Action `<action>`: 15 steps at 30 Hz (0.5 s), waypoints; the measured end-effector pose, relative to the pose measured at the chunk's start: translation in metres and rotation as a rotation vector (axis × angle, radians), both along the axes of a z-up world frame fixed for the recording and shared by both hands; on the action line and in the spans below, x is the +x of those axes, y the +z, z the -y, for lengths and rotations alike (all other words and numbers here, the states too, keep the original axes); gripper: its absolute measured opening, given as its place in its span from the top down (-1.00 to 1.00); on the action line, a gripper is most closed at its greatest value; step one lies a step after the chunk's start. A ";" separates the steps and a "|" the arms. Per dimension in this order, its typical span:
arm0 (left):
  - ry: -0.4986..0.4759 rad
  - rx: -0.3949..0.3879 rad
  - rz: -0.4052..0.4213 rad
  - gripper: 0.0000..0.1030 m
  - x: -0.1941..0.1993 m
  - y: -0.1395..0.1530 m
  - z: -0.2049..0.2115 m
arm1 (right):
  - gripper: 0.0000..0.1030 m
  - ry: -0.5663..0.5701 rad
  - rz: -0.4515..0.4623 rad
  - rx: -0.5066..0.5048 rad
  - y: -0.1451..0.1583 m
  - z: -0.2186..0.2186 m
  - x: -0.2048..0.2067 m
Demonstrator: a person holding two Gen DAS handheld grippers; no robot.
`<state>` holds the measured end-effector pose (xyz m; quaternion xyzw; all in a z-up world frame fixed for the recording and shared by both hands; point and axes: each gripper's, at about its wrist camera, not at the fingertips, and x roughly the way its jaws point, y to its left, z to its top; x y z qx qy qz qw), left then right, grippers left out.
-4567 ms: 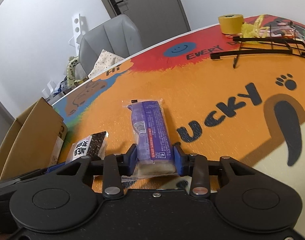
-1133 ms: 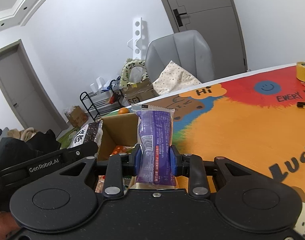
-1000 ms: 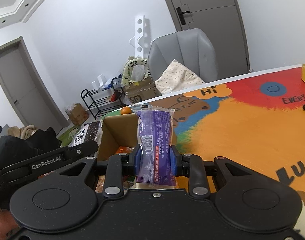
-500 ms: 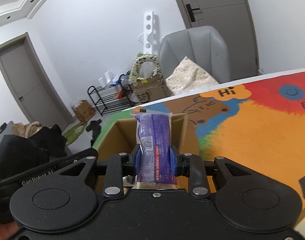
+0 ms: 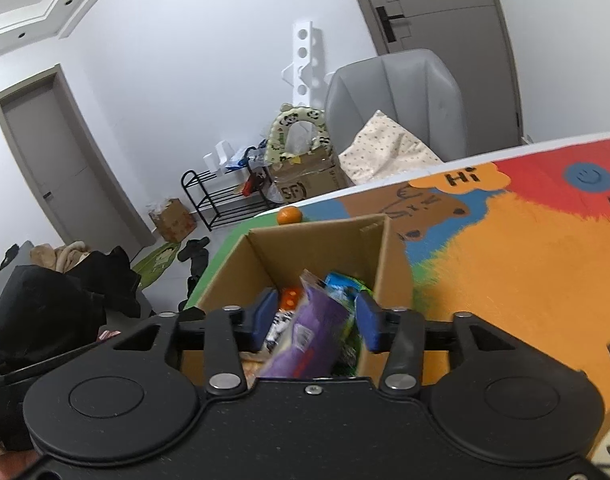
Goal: Organize snacks
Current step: 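Open both tools to drop the white pack and purple pack into the box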
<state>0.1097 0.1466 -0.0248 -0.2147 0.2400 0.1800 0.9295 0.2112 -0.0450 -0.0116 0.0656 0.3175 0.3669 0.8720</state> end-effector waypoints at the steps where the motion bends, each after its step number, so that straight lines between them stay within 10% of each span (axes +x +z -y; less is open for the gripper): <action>1: -0.007 0.000 -0.002 -0.50 0.000 -0.001 0.003 | -0.13 -0.008 -0.001 0.002 0.000 0.003 -0.001; 15: -0.063 0.039 -0.050 -0.81 -0.007 0.006 0.043 | -0.82 -0.122 0.010 0.004 0.001 0.061 -0.025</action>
